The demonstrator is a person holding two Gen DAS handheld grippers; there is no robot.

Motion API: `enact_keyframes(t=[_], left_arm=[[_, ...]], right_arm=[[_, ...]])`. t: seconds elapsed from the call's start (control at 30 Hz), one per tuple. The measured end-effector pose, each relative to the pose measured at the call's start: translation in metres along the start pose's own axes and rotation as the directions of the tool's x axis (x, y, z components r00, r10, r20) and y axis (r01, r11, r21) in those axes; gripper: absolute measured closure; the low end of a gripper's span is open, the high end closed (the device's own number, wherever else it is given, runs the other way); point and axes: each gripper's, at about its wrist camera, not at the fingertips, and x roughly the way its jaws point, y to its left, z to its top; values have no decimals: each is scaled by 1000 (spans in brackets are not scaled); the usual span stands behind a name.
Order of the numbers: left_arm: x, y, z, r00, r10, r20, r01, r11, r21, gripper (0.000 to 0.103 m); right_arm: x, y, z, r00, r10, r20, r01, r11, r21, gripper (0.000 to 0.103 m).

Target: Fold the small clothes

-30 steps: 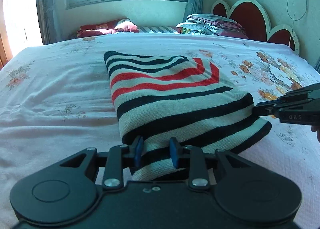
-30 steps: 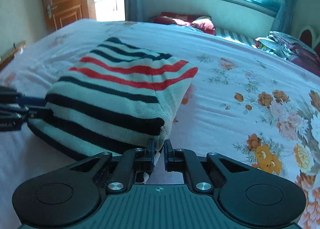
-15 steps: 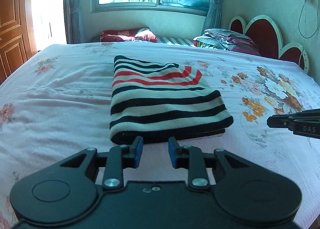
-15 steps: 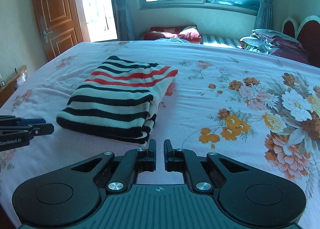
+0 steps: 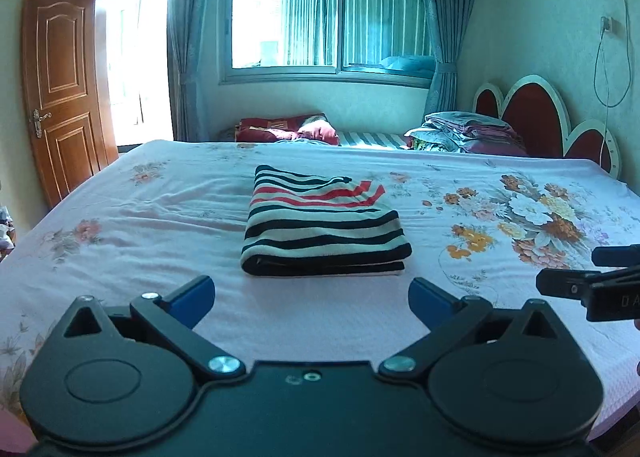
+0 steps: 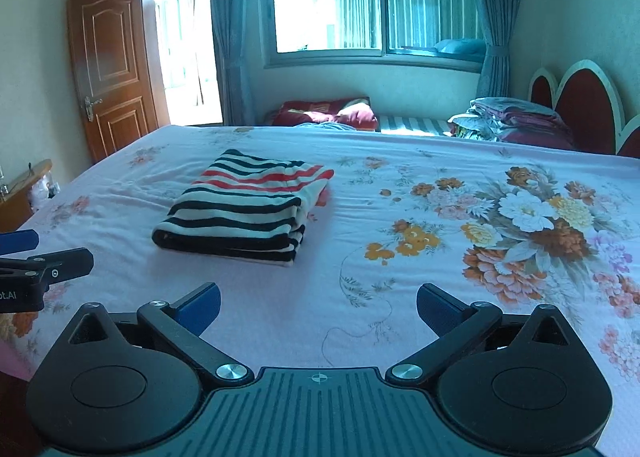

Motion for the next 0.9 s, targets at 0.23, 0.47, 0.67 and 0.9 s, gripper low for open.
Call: enact_keyframes(t=[0.23,0.47,0.67,0.9], left_arm=[[-48,-7,-12,1000,-22,-9,22,1000,8,0],[-82,-14,-13,999,-40,31,40,999,2,0],[-91,-16,-14,998,-45,51,45,999,-1,1],[-94,-17,-13,996,-54,68,54,999,6,1]], right_arm=[[-58,12,-14,999,-15,31,14,999,32,0],[-100,16,-18,997,-40,72,37,999,33,0],[-115,20,-19,995,-47,87,45,999,30,0],[-124,20,-18,993,-57,105,56,998,17,0]])
